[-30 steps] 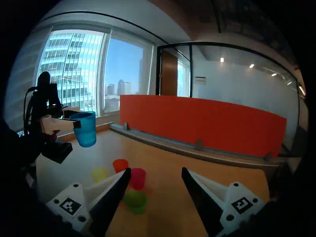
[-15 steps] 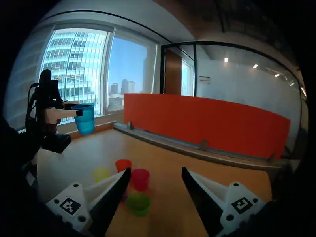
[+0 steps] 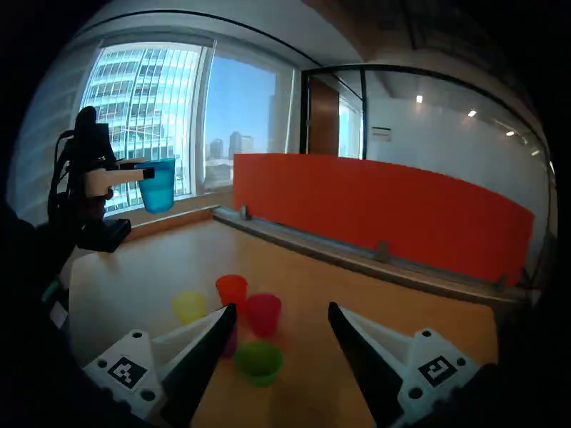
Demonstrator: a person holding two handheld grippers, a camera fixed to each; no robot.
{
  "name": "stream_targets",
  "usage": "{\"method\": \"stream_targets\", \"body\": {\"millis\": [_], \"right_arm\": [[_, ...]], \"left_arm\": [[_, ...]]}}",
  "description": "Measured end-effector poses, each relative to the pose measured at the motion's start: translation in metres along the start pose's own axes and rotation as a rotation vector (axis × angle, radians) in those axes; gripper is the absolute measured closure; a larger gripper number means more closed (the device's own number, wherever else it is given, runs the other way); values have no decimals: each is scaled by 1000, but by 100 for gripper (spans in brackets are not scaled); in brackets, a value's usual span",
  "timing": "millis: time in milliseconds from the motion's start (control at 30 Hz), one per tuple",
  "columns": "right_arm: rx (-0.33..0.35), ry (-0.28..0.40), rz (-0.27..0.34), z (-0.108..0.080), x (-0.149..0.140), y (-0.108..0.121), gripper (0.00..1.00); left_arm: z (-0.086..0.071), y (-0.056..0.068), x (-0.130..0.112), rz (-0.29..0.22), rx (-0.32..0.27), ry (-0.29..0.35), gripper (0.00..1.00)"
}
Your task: Pour water
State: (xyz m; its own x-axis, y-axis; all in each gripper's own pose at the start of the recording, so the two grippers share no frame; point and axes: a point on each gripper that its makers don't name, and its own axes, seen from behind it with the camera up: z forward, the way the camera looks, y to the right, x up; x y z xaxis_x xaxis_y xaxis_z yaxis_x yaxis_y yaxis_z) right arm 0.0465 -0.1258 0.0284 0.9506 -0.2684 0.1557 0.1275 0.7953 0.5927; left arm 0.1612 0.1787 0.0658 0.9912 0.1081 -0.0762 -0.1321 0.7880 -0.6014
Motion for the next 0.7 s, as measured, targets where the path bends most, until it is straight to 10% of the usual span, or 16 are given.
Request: {"method": "stream_targets", "body": {"millis": [700], "right_arm": [[65,-217,8,34,-94,-15,1]], "left_arm": [[-3,-11,-6,6,21,-14,11]]}}
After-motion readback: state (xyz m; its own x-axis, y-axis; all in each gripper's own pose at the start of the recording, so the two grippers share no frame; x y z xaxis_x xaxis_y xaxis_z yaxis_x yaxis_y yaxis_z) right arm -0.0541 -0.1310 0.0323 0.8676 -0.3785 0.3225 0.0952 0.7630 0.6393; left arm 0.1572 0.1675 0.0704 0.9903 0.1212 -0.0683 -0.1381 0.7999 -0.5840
